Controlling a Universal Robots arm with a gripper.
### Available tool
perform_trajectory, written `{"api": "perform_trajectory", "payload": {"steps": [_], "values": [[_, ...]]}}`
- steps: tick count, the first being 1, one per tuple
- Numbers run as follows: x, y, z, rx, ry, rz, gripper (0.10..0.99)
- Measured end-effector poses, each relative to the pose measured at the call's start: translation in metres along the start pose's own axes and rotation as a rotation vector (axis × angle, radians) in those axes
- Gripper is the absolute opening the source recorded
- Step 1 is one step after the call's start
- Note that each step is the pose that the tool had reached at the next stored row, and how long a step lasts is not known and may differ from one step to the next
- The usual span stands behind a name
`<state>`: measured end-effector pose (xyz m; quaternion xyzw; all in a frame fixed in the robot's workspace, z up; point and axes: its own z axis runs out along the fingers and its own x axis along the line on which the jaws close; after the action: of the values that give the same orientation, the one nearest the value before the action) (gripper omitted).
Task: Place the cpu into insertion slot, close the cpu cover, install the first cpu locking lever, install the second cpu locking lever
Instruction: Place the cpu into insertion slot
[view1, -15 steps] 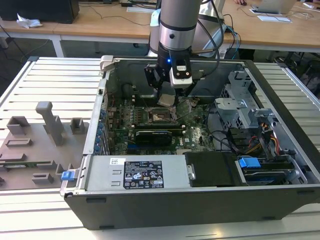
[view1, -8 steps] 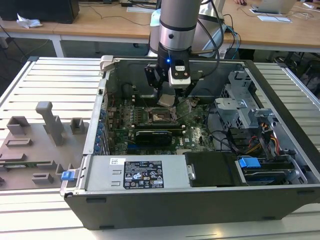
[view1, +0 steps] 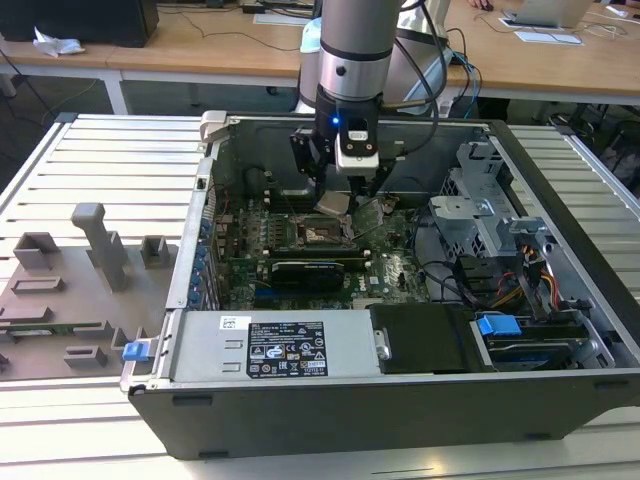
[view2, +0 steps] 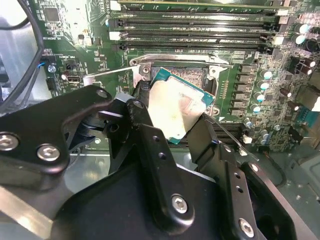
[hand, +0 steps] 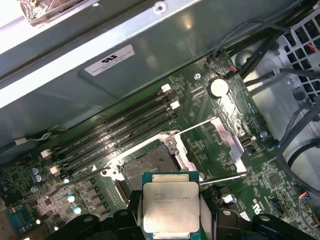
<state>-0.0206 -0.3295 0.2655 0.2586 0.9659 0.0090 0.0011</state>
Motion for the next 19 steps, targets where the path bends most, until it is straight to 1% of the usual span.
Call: {"api": "perform_trajectory", "payload": {"steps": [4, 19], "values": [[0.0, 0.0, 0.0001, 0.002, -0.002, 0.038, 0.541], [0.0, 0.0, 0.0009, 0.007, -0.0064, 0.127, 0.541]]}}
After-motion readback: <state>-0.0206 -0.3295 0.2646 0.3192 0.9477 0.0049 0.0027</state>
